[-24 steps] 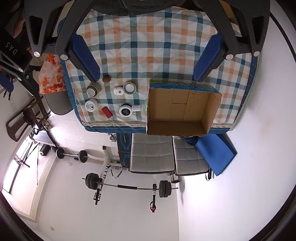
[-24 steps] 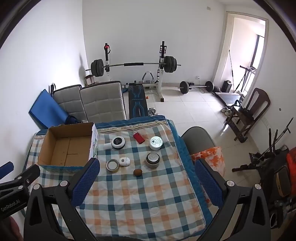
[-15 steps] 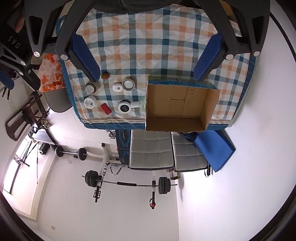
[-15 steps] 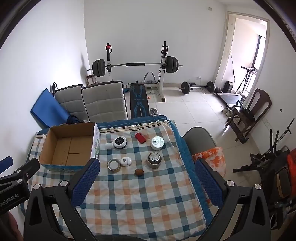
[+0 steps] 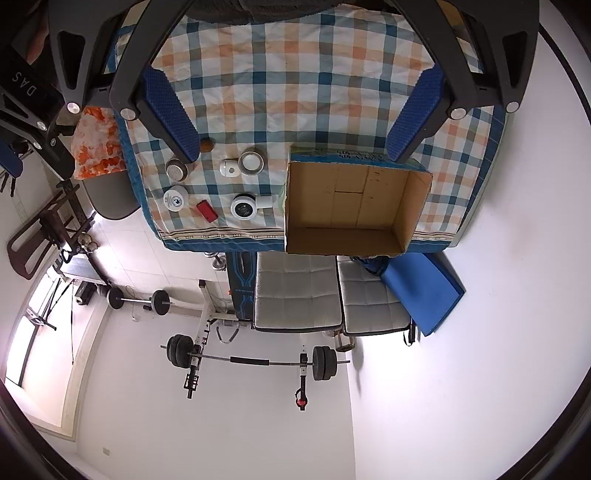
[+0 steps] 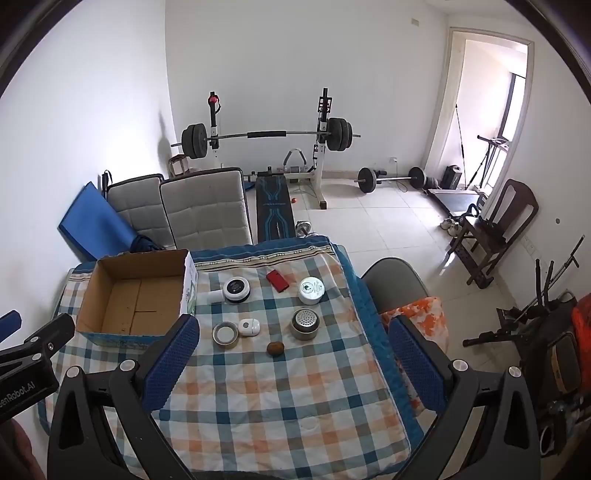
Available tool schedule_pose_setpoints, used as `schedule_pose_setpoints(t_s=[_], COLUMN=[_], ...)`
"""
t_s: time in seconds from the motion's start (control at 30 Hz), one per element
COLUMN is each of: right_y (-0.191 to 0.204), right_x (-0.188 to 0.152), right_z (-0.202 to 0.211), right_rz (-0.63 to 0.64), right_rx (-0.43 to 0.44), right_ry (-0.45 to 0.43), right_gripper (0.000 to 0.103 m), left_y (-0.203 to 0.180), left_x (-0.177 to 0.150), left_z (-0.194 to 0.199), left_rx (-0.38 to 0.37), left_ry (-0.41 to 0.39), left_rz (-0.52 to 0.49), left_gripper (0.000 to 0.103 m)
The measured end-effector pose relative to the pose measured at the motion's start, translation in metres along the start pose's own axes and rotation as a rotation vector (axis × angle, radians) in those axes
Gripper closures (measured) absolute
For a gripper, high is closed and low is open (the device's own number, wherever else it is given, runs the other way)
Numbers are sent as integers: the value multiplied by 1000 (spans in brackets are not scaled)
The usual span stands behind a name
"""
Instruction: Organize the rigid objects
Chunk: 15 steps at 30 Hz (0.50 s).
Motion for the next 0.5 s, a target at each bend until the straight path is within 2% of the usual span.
schedule_pose_setpoints(t_s=[0.5], right_y=[3], right_x=[1], right_z=[9], right_rz=[10], right_rx=[20], right_ry=[-30], right_gripper=[0], left_y=[0], left_x=[-9], left_z=[15], left_rx=[19], left_ry=[-60], left_rz=[9], left_gripper=[0])
Point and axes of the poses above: each gripper's, at about its wrist camera, not at the fingertips, and z roughly against the way its jaws point, y to its left, x to its top, the point moved 2 cm from there along -z, roughly the way its jaws point, and after that the axes turned 13 degrees about x, right-handed, at the moved point
